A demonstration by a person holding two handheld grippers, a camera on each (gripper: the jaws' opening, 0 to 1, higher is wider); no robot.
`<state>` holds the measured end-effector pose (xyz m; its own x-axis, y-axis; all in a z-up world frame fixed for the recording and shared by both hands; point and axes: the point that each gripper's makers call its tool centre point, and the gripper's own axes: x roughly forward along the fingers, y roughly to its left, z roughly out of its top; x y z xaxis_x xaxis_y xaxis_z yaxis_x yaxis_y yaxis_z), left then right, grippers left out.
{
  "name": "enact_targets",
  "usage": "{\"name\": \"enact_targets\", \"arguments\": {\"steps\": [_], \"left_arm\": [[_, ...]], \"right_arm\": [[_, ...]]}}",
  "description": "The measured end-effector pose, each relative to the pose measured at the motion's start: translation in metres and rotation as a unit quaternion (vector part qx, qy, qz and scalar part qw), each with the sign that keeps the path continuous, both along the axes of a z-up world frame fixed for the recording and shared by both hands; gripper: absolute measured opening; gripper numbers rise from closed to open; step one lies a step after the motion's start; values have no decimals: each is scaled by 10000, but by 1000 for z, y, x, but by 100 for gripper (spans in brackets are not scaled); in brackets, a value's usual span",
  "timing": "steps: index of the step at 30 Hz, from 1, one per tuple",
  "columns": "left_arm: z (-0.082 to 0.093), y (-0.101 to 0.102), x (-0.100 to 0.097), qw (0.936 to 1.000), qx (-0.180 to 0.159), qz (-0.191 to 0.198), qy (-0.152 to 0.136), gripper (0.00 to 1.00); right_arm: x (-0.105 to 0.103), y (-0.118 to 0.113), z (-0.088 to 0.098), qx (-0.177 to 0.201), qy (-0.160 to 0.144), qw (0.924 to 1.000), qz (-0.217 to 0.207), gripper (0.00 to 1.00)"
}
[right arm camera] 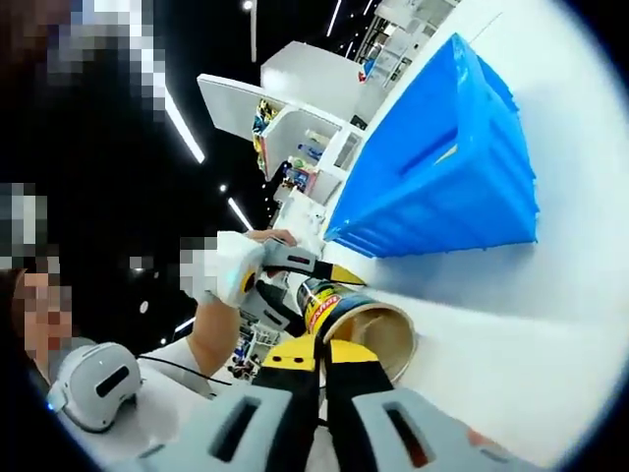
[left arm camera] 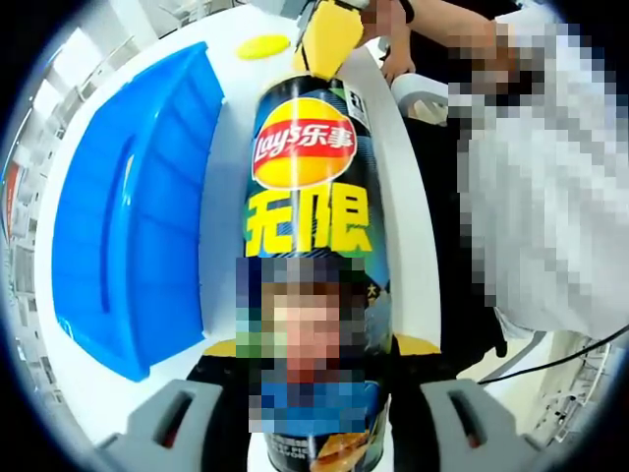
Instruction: Open the lid of the chip container on the table, take out the chips, place them into the box in front of the container, and close the lid
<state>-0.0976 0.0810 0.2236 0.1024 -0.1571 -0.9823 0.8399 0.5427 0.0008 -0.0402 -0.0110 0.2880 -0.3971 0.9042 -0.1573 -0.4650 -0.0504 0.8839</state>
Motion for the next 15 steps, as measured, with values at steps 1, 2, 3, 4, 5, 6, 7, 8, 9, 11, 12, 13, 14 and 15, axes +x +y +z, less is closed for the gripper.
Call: {"name": "enact_targets", "arguments": {"steps": [1,2,3,4,5,6,7,8,9,11,12,13,14,15], "left_arm": [[0,0,0,10000,-2,0,-4,55],[0,0,0,10000,-2,0,-7,54],[0,0,0,10000,-2,-5,-10,54],[0,0,0,10000,-9,-6,-15,54],[0,0,0,10000,-16,-4,-16,54],[0,0,0,10000,-22,-9,-24,54],[0,-1,0,10000,-34,-17,-34,54],[1,-1,-1,10000,-64,-30,-56,54],[1,-1,-1,9999,-104,-31,-79,54],[2,-1,0,9997,-211,-12,-129,54],[2,-1,0,9996,-233,-31,-165,54],[2,-2,0,9995,-263,-16,-183,54],[2,-2,1,9994,-282,2,-220,54],[3,-2,1,9992,-300,2,-251,54]], "right_arm": [[0,0,0,0,20,10000,-3,2],[0,0,0,1,21,10000,-5,2],[0,0,0,14,30,10000,-3,2],[0,0,0,8,64,10000,-7,2],[0,0,-1,-8,122,9999,-12,2],[0,-1,-1,-31,171,9998,-10,2],[0,0,-1,-43,198,9998,1,2],[0,0,-1,-56,228,9997,2,2],[0,0,-2,-113,318,9994,7,1],[-1,0,-2,-163,354,9992,5,1],[-1,0,-2,-169,352,9992,7,1],[0,0,-2,-194,356,9992,2,1],[1,0,-2,-217,356,9991,-53,1],[2,1,-2,-238,333,9991,-69,1]]}}
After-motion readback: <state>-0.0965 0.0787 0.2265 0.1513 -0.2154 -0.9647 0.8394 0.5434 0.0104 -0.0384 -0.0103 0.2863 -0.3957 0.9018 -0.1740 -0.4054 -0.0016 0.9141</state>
